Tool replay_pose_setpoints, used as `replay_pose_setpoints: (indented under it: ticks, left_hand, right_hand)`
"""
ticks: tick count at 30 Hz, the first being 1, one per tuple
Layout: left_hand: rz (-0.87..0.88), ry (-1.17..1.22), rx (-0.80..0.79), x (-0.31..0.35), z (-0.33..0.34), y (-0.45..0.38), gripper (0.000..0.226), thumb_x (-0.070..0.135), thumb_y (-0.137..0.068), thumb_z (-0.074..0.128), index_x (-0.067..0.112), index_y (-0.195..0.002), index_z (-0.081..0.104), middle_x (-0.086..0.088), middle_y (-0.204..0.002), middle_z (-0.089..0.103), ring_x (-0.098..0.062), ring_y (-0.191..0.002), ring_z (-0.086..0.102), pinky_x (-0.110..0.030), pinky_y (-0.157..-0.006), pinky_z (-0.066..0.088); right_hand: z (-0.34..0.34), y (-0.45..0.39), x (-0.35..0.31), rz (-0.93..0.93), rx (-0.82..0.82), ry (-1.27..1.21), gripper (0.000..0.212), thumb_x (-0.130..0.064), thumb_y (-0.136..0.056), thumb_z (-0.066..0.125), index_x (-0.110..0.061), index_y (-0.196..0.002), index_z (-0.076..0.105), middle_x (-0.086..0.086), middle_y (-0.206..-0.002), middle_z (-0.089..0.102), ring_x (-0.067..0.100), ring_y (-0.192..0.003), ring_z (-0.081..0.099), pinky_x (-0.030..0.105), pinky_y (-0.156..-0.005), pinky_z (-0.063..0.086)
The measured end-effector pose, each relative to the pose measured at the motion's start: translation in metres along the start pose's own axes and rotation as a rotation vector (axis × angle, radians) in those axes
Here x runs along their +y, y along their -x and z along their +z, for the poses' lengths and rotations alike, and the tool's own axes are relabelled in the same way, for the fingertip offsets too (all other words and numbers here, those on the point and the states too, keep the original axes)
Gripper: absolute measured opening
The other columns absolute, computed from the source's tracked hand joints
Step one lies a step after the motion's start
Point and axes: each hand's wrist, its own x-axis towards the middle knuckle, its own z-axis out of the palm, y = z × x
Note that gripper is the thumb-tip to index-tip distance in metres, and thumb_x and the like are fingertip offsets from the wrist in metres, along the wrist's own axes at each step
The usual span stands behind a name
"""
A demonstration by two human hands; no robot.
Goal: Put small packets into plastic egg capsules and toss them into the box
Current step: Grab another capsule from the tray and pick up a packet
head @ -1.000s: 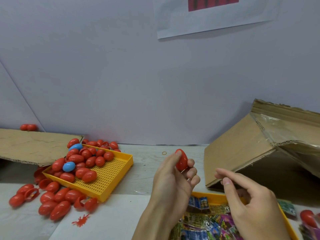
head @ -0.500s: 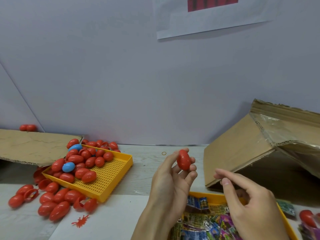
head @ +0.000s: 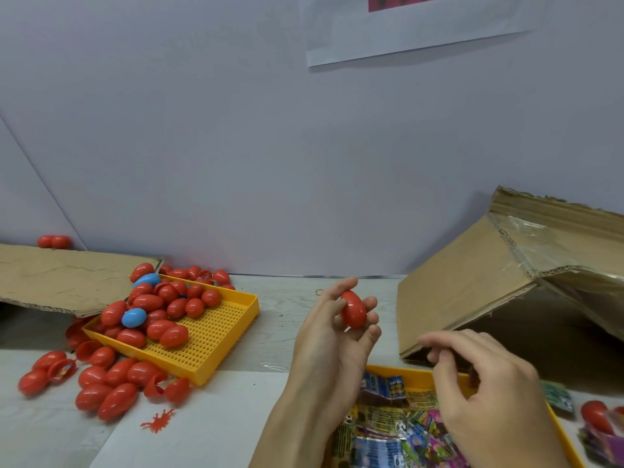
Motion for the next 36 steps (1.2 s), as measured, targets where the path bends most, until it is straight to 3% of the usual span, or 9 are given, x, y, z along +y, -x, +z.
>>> replay_pose_setpoints:
  ticks: [2,6,10,13,19,23,29,32,36]
  left_hand:
    - [0.011,-0.018,-0.010,0.000,0.000,0.001,0.023,0.008,-0.091,0.059,0.004,-0.113,0.065,-0.014,-0.085,0.062,-0.019,-0.065,0.058,-0.023,-0.056,0.052]
    - [0.019,-0.030,0.001,0.000,0.001,0.001,0.018,0.003,-0.094,0.054,0.000,-0.112,0.056,-0.014,-0.081,0.063,-0.019,-0.063,0.056,-0.022,-0.051,0.049]
    - [-0.016,0.011,0.007,0.002,0.002,0.000,0.022,0.011,-0.098,0.049,-0.003,-0.114,0.054,-0.018,-0.093,0.067,-0.020,-0.070,0.060,-0.023,-0.054,0.049]
    - [-0.046,0.078,0.006,0.004,0.000,0.001,0.024,0.013,-0.098,0.048,-0.004,-0.112,0.058,-0.016,-0.092,0.062,-0.020,-0.075,0.060,-0.023,-0.057,0.052]
    - [-0.055,0.124,0.032,0.004,-0.002,-0.002,0.030,0.013,-0.096,0.055,-0.003,-0.120,0.063,-0.019,-0.096,0.059,-0.020,-0.074,0.060,-0.023,-0.060,0.056]
    - [-0.057,0.133,0.063,0.002,-0.003,-0.002,0.034,0.022,-0.102,0.047,-0.004,-0.119,0.060,-0.022,-0.093,0.068,-0.022,-0.073,0.065,-0.024,-0.058,0.057]
    - [-0.050,0.109,0.087,0.003,-0.002,-0.002,0.038,0.028,-0.102,0.046,-0.003,-0.118,0.059,-0.023,-0.091,0.072,-0.022,-0.068,0.069,-0.024,-0.055,0.057]
    - [-0.053,0.088,0.093,0.002,-0.002,-0.002,0.037,0.027,-0.102,0.047,-0.004,-0.119,0.057,-0.023,-0.090,0.072,-0.022,-0.067,0.069,-0.024,-0.055,0.057]
    - [-0.031,0.060,0.084,0.002,-0.003,-0.002,0.034,0.023,-0.100,0.051,-0.005,-0.119,0.057,-0.022,-0.092,0.072,-0.021,-0.070,0.069,-0.024,-0.057,0.057]
  right_hand:
    - [-0.002,0.000,0.000,0.011,-0.117,0.068,0.029,-0.005,-0.078,0.065,-0.034,-0.076,0.067,-0.019,-0.069,0.057,0.002,-0.071,0.057,0.012,-0.060,0.043]
    - [-0.005,0.000,-0.001,0.030,-0.385,0.109,0.017,-0.030,-0.086,0.058,-0.041,-0.073,0.059,-0.021,-0.077,0.058,-0.005,-0.081,0.054,0.012,-0.067,0.044]
    - [-0.003,-0.001,-0.006,-0.040,-0.534,0.107,0.006,-0.045,-0.084,0.061,-0.047,-0.079,0.059,-0.028,-0.086,0.056,-0.009,-0.093,0.049,0.014,-0.077,0.045]
    - [-0.002,-0.003,-0.007,-0.057,-0.624,0.122,0.011,-0.056,-0.082,0.060,-0.051,-0.076,0.054,-0.028,-0.092,0.053,-0.007,-0.094,0.046,0.012,-0.079,0.038]
    - [-0.012,-0.004,-0.003,-0.003,-0.629,0.214,0.023,-0.071,-0.074,0.058,-0.052,-0.086,0.059,-0.024,-0.088,0.051,-0.007,-0.086,0.044,0.009,-0.068,0.027]
    - [-0.016,-0.009,-0.007,0.001,-0.742,0.193,0.019,-0.071,-0.073,0.061,-0.054,-0.078,0.057,-0.027,-0.085,0.053,-0.011,-0.085,0.041,0.007,-0.069,0.023]
    - [-0.014,-0.013,-0.001,0.005,-0.808,0.156,0.017,-0.063,-0.076,0.066,-0.053,-0.089,0.063,-0.033,-0.085,0.059,-0.012,-0.085,0.053,0.003,-0.068,0.029]
    - [-0.012,-0.009,0.003,0.005,-0.773,0.149,0.017,-0.061,-0.077,0.065,-0.054,-0.093,0.064,-0.035,-0.088,0.059,-0.011,-0.091,0.051,0.007,-0.080,0.033]
    - [-0.012,-0.005,0.002,0.023,-0.707,0.147,0.012,-0.057,-0.078,0.066,-0.055,-0.090,0.062,-0.032,-0.089,0.057,-0.012,-0.092,0.048,0.006,-0.069,0.034]
